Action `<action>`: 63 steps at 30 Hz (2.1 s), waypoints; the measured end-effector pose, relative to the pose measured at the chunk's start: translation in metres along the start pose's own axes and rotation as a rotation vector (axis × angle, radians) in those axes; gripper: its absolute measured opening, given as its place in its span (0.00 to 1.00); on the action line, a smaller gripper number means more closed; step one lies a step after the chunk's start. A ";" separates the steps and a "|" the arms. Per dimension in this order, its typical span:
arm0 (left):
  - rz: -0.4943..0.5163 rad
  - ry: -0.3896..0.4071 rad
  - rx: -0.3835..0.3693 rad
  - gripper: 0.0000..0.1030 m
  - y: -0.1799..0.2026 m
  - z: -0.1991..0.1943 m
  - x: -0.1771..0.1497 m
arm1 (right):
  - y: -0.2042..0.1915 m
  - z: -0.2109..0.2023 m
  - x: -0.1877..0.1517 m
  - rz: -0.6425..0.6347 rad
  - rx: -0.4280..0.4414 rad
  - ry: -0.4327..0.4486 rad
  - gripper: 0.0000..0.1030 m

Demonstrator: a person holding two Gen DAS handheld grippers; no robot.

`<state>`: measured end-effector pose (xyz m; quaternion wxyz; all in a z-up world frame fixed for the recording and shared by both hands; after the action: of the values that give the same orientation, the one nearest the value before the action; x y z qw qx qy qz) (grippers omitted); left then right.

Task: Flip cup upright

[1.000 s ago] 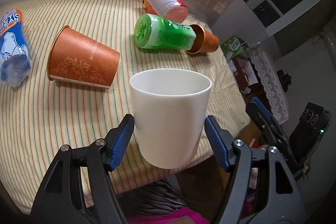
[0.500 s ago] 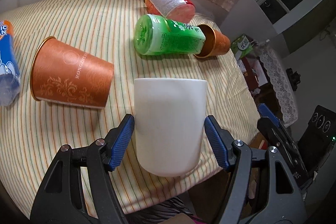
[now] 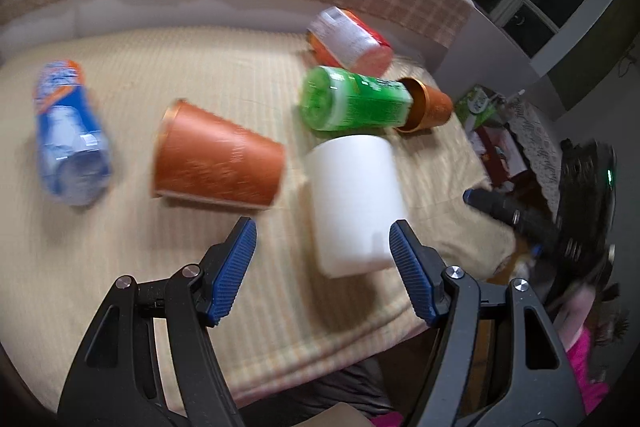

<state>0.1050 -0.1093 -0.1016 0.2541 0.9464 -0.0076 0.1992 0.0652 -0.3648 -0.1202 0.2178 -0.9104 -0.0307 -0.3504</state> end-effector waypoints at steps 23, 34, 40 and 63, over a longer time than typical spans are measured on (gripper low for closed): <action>0.049 0.220 0.175 0.74 -0.036 -0.066 -0.050 | -0.024 0.077 0.028 0.041 0.155 -0.215 0.87; 0.010 0.208 0.170 0.74 -0.051 -0.068 -0.056 | -0.038 0.097 0.031 0.010 0.161 -0.295 0.87; 0.015 0.212 0.167 0.74 -0.051 -0.068 -0.055 | -0.036 0.106 0.032 0.007 0.147 -0.322 0.82; 0.011 0.243 0.171 0.74 -0.050 -0.072 -0.046 | -0.078 0.062 0.026 -0.274 -0.015 -0.085 0.74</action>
<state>0.0414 -0.0353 -0.0862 0.1702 0.9335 0.0349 0.3136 0.1070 -0.2713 -0.1146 0.1597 -0.9133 -0.1614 -0.3380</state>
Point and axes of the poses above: each gripper's, at about its wrist camera, not at the fingertips, and z roughly the way its jaws point, y to its right, x to its top, the point moved 2 cm from there along z, roughly the way its jaws point, and after that the axes turned 15 degrees about -z, right-handed, at the moved point
